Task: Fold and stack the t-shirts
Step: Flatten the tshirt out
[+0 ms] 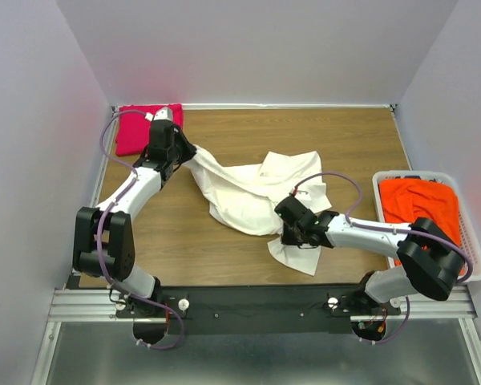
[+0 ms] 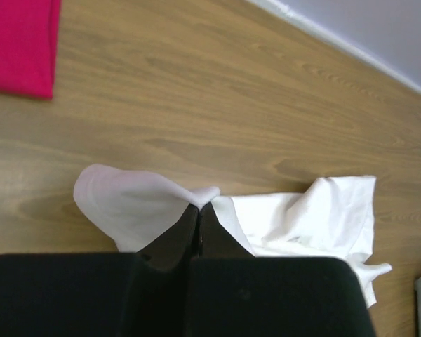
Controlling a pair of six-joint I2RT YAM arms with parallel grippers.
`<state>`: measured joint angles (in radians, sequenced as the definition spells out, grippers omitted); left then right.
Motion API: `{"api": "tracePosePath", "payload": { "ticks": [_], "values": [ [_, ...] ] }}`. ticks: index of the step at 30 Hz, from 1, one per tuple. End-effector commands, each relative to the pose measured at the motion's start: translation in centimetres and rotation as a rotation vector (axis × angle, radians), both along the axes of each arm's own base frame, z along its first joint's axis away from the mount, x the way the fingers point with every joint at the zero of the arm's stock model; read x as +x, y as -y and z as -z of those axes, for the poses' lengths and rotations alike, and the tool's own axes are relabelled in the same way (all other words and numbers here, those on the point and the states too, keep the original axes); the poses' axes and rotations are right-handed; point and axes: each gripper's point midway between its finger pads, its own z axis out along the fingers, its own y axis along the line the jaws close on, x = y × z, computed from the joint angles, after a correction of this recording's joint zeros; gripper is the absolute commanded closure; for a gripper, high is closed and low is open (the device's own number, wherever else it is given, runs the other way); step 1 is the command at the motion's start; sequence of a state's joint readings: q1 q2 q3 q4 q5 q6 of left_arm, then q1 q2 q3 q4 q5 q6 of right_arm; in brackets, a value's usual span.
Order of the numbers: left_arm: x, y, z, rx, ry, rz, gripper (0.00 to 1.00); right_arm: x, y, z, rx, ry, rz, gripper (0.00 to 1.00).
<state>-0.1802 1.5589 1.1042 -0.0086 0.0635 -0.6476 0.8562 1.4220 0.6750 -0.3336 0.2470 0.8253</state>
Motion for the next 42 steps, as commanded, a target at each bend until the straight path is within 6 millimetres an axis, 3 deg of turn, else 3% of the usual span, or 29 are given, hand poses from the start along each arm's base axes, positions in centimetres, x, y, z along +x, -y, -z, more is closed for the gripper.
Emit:
{"api": "tracePosePath", "payload": {
  "ticks": [1,4,6,8,15,18,21,25,36,42],
  "values": [
    [-2.5,-1.9,1.0,0.005,-0.032,-0.04,1.0,-0.8,0.4,0.0,-0.016,-0.023,0.03,0.58],
    [-4.0,-2.4,1.8,-0.006,-0.041,-0.052,1.0,1.4,0.4,-4.1,0.032,0.114,0.083,0.35],
    [-4.8,-2.7,2.3,-0.008,-0.049,-0.056,1.0,3.1,1.3,-6.6,0.046,0.186,0.137,0.3],
    [-5.2,-2.9,2.6,-0.007,-0.053,-0.055,1.0,4.3,2.5,-7.7,0.041,0.216,0.182,0.3],
    [-7.2,-3.7,3.2,-0.004,-0.051,-0.058,1.0,11.0,13.9,-7.6,-0.072,0.199,0.48,0.3],
    [-7.4,-3.8,3.1,-0.01,-0.031,-0.056,1.0,13.6,16.3,-7.5,-0.044,0.2,0.528,0.31],
    [-7.6,-3.4,3.1,-0.022,-0.03,-0.032,1.0,16.5,16.1,-7.7,0.033,0.226,0.507,0.31],
    [-7.6,-3.1,3.1,-0.032,-0.033,-0.016,1.0,18.6,14.9,-7.0,0.084,0.216,0.487,0.32],
    [-8.0,-2.9,3.3,-0.041,-0.03,-0.005,1.0,18.7,13.2,-3.7,0.16,0.148,0.483,0.37],
    [-8.1,-2.9,3.4,-0.039,-0.031,-0.005,1.0,18.6,12.7,-3.7,0.194,0.139,0.479,0.65]
  ]
}}
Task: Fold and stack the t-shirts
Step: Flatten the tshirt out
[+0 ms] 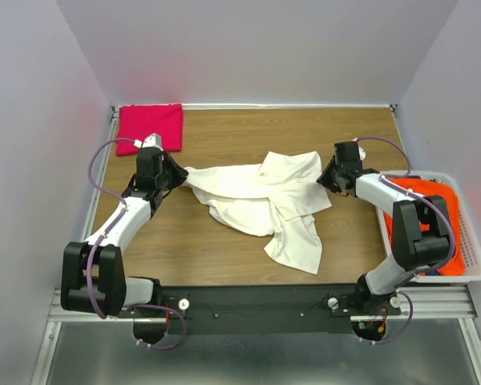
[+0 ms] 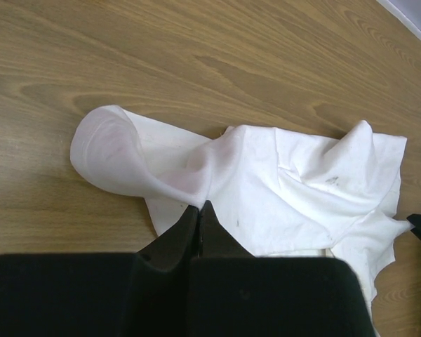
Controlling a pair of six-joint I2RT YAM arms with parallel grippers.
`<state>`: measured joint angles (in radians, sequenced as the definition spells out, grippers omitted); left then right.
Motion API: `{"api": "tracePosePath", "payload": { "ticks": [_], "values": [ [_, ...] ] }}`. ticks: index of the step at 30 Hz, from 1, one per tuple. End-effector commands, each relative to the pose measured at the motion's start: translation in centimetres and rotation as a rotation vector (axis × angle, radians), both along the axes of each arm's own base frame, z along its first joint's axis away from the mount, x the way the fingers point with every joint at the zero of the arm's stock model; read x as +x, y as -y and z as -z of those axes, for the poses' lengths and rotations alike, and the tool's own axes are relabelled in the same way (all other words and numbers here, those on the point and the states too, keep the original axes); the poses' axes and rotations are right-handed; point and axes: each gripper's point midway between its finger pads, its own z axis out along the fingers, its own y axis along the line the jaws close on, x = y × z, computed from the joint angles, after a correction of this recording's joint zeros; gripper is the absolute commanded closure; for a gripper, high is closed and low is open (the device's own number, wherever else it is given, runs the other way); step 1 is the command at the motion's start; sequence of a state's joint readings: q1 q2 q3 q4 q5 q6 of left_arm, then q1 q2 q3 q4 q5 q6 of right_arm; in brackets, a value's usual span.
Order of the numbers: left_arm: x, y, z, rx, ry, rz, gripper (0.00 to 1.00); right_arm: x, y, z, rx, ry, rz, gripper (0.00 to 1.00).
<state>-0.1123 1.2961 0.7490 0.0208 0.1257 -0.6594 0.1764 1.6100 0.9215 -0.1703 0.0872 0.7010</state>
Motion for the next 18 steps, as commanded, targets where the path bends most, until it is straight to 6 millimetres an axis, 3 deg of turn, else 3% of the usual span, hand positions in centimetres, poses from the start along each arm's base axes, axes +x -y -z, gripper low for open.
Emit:
{"api": "tracePosePath", "payload": {
  "ticks": [1,5,6,7,10,11,13,14,17,18],
  "values": [
    [-0.1,0.1,-0.9,-0.008,0.039,0.014,1.0,-0.1,-0.7,0.3,0.039,0.005,-0.012,0.69],
    [-0.2,0.1,-0.9,-0.009,0.037,0.015,1.0,-0.3,-0.8,-0.8,0.045,0.03,-0.025,0.95],
    [-0.2,0.1,-0.9,-0.009,0.037,0.015,1.0,-0.3,-0.8,-0.8,0.045,0.03,-0.025,0.95],
    [-0.3,0.1,-0.9,-0.008,0.034,0.017,1.0,-0.3,-0.9,-1.8,0.049,0.052,-0.032,1.0],
    [-0.6,0.0,-1.1,0.001,0.032,0.017,1.0,-0.6,-0.5,-4.0,0.037,0.08,-0.026,1.0],
    [-0.7,-0.1,-1.3,0.006,0.034,0.015,1.0,-0.1,-0.2,-6.8,0.03,0.143,-0.019,1.0],
    [-0.9,-0.4,-1.7,0.02,0.032,0.006,1.0,-0.5,0.3,-9.0,0.013,0.167,-0.01,1.0],
    [-1.0,-0.6,-1.7,0.029,0.029,0.001,1.0,-0.2,0.6,-11.9,0.002,0.231,-0.004,1.0],
    [-1.4,-1.1,-2.4,0.069,0.021,-0.003,1.0,-0.9,1.4,-15.5,-0.026,0.28,0.007,0.99],
    [-1.5,-1.4,-2.7,0.087,0.03,-0.008,1.0,-1.0,1.4,-18.1,-0.022,0.334,0.007,1.0]
  ]
}}
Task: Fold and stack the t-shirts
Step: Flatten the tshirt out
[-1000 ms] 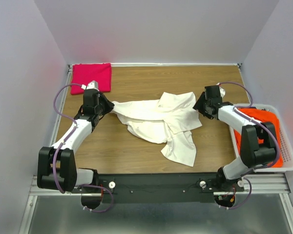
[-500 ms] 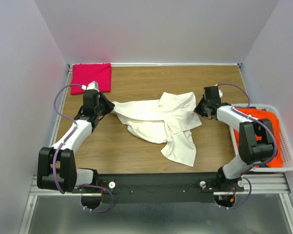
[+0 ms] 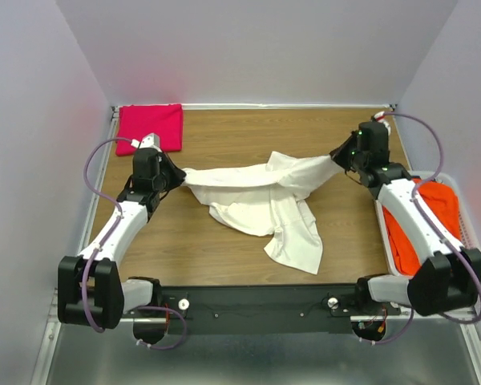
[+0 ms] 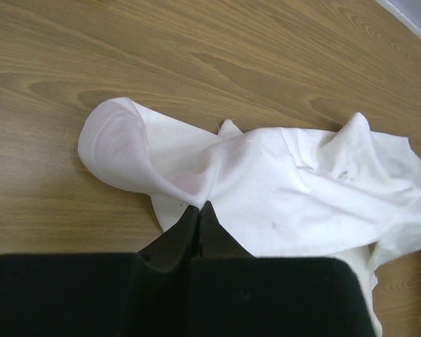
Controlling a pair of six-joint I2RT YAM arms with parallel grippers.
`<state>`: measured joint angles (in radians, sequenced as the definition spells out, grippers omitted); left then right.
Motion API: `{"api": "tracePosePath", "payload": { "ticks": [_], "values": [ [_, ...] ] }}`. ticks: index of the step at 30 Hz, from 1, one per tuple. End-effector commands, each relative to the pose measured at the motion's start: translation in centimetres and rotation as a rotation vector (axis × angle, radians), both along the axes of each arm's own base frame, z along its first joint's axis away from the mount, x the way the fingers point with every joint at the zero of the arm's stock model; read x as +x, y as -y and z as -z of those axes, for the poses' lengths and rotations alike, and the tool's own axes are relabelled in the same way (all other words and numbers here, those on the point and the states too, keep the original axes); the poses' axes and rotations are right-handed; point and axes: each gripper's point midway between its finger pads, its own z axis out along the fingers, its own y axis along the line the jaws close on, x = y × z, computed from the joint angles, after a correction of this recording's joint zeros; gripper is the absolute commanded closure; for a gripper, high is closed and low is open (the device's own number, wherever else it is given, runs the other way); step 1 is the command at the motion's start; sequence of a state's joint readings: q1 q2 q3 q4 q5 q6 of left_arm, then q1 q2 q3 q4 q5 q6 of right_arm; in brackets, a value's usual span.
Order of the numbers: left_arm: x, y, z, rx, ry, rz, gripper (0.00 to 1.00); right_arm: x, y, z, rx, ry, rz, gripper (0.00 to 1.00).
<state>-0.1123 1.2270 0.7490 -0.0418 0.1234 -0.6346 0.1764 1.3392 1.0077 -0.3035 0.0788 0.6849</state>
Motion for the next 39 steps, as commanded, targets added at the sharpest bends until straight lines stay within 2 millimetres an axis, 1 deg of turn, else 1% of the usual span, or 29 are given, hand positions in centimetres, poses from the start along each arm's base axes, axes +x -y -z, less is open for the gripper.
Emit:
{"api": "tracePosePath", "payload": {
  "ticks": [1,2,3,4,5,7,8,12,14,17,21,24,26,31,33,39],
  "values": [
    [-0.8,-1.3,-1.2,0.07,0.002,-0.02,1.0,-1.0,1.6,-7.1,-0.055,0.115,0.033,1.0],
    [-1.1,-1.5,-1.2,0.074,0.001,-0.027,1.0,-1.5,1.7,-8.5,-0.052,0.145,0.034,1.0],
    [-1.4,-1.6,-1.4,0.077,0.004,-0.032,1.0,-1.9,1.8,-9.0,-0.049,0.154,0.032,1.0],
    [-2.1,-1.8,-0.7,0.083,-0.02,-0.04,1.0,-2.3,1.9,-9.2,-0.051,0.156,0.033,1.0],
    [-2.4,-2.0,-0.5,0.078,-0.025,-0.054,1.0,-2.7,2.2,-9.4,-0.058,0.16,0.042,1.0],
    [-3.3,-2.4,-0.1,0.076,-0.026,-0.08,0.92,-3.7,2.5,-9.6,-0.064,0.163,0.05,1.0],
    [-3.5,-2.5,0.0,0.066,-0.028,-0.093,0.81,-3.9,2.7,-9.5,-0.071,0.163,0.059,1.0],
    [-4.6,-2.3,0.9,0.044,-0.042,-0.091,0.55,-4.6,3.6,-9.1,-0.105,0.149,0.086,1.0],
    [-5.0,-2.3,1.8,0.033,-0.061,-0.103,0.51,-4.7,4.0,-8.7,-0.119,0.138,0.098,1.0],
    [-5.6,-2.3,3.2,0.02,-0.091,-0.11,0.5,-4.6,3.8,-8.2,-0.115,0.122,0.088,1.0],
    [-6.4,-2.0,5.7,-0.011,-0.147,-0.122,0.5,-4.5,3.6,-7.6,-0.112,0.107,0.083,1.0],
    [-7.1,-2.4,8.4,-0.02,-0.199,-0.162,0.51,-4.6,3.5,-7.2,-0.11,0.097,0.079,1.0],
    [-6.9,-2.4,8.8,-0.033,-0.209,-0.187,0.51,-4.5,3.4,-7.2,-0.104,0.095,0.074,1.0],
    [-6.0,-4.6,10.3,0.027,-0.258,-0.32,0.51,-4.4,2.9,-7.1,-0.087,0.091,0.06,1.0],
    [-5.6,-5.2,10.5,0.056,-0.274,-0.348,0.51,-4.4,2.9,-7.0,-0.084,0.088,0.059,1.0],
    [-4.9,-5.5,11.0,0.078,-0.29,-0.381,0.51,-4.4,2.4,-6.8,-0.067,0.09,0.041,1.0]
  ]
}}
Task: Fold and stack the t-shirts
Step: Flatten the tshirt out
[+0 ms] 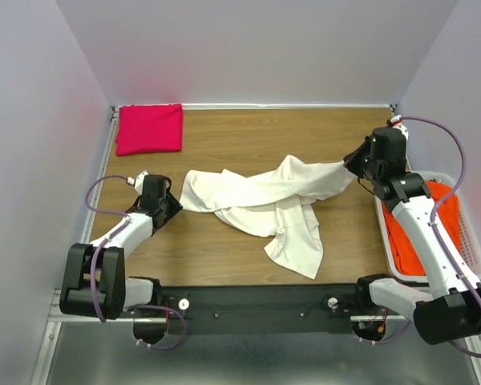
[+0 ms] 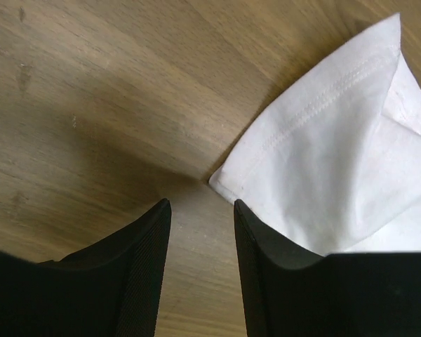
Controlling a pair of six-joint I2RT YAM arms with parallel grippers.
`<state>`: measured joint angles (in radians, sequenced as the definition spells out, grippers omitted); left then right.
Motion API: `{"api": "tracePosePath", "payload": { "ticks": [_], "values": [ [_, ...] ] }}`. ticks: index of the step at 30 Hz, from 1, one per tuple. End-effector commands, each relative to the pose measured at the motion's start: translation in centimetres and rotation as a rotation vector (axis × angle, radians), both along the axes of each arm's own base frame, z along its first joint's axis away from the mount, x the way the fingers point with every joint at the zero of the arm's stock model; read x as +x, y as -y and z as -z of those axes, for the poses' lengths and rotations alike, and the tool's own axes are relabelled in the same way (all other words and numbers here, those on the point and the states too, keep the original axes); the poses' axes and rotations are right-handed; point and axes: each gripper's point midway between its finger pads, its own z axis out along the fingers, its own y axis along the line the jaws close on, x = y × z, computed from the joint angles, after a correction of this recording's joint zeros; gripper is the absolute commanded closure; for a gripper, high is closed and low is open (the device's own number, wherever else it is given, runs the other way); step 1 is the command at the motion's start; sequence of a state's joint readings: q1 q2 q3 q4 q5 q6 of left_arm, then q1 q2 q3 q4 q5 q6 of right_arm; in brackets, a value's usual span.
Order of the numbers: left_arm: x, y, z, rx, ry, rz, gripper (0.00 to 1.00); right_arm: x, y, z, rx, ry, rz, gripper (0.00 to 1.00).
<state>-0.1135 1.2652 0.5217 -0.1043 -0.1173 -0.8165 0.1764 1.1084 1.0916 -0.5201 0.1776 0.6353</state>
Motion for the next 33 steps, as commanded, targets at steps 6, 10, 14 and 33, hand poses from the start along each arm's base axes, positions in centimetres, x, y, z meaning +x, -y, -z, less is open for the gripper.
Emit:
{"api": "tracePosePath", "payload": {
  "ticks": [6,10,14,33],
  "values": [
    [1.7,-0.9,0.3,0.077,0.002,-0.072,0.51,-0.2,-0.5,0.9,0.017,-0.014,-0.026,1.0],
    [2.0,-0.3,0.7,0.097,-0.013,-0.065,0.51,-0.4,-0.6,0.7,0.018,-0.006,-0.031,1.0],
    [2.3,0.4,0.8,0.12,-0.018,-0.059,0.51,-0.6,-0.6,0.8,0.023,-0.007,-0.036,1.0],
    [3.2,1.4,1.6,0.177,-0.06,-0.006,0.89,-0.5,-1.1,0.8,0.033,-0.007,-0.056,1.0]
  ]
}}
